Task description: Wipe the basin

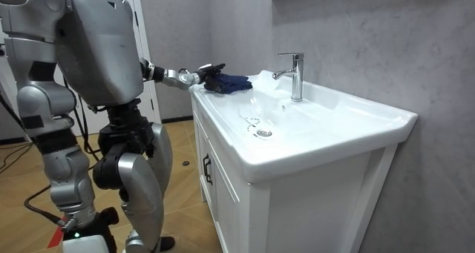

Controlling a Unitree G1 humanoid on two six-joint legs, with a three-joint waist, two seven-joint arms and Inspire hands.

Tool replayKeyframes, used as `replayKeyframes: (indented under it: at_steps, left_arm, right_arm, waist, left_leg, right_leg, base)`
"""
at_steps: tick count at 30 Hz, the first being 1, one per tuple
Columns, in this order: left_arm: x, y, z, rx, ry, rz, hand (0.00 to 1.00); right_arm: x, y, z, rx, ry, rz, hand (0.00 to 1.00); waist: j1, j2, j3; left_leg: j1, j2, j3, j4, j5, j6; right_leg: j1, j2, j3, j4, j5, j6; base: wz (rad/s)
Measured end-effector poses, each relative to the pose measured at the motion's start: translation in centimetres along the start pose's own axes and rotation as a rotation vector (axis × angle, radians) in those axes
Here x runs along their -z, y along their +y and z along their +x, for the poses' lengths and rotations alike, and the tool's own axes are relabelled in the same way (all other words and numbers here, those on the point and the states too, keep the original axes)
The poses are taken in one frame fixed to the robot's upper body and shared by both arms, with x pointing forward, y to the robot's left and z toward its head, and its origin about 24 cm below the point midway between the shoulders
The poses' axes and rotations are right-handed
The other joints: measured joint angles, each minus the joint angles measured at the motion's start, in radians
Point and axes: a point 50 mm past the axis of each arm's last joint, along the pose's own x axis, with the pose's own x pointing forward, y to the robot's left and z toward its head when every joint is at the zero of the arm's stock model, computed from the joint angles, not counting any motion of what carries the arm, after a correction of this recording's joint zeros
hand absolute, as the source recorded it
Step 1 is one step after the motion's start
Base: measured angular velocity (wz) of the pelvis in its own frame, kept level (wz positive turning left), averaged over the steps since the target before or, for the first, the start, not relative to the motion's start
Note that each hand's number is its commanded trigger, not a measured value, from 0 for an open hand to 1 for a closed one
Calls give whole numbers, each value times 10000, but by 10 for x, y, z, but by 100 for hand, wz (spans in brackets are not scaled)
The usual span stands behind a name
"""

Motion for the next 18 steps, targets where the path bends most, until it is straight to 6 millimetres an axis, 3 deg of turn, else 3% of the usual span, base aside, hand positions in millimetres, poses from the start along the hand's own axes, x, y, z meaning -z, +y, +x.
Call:
replayKeyframes:
  at_steps: [1,3,5,7,9,10,11,18]
  left_arm:
    - [0,0,0,16,-58,64,20]
    - [1,0,0,54,-63,151,7]
    - [3,-1,-1,102,4,222,1]
    - [5,-2,-1,133,18,284,25]
    - [8,-3,-2,283,81,349,62]
    - [8,-4,-2,370,104,369,72]
    - [9,-4,-3,403,133,401,100]
    - [17,0,3,449,-44,1149,100]
  right_arm:
    - [0,0,0,-10,-40,-2,0]
    - [-1,0,0,-39,-92,0,0]
    - [-1,0,0,-86,-104,1,0]
    - [0,0,0,-146,-67,3,0]
    - [1,0,0,-183,-22,8,0]
    - [2,0,0,-221,-4,10,0]
    - [1,0,0,-229,-9,8,0]
    - [0,-1,0,-255,29,21,0]
  waist:
    - [2,-9,3]
    - [1,-20,10]
    - [-4,-19,12]
    - [-15,-2,7]
    - [-20,22,-7]
    - [-19,55,-21]
    - [-29,89,-24]
    - [21,234,-23]
  left_leg:
    - [0,1,1,0,0,0]
    - [0,2,4,-1,0,0]
    - [-2,3,4,-10,0,0]
    - [-3,3,2,-16,0,1]
    - [-8,3,0,-20,-1,1]
    - [-14,4,5,-20,-1,1]
    - [-21,4,6,-20,0,0]
    - [14,3,29,-21,0,0]
  right_leg:
    - [-3,-1,-5,-2,0,0]
    - [-5,0,-2,-22,-1,0]
    - [-4,2,2,-27,-3,-2]
    - [10,2,9,-35,-3,-2]
    - [22,2,8,-29,-3,-2]
    - [16,2,6,-26,-3,-2]
    - [12,1,6,-20,-3,-2]
    - [5,0,40,-15,-27,-8]
  base:
    - [0]
    - [0]
    - [0]
    - [0]
    - [0]
    - [0]
    - [0]
    - [0]
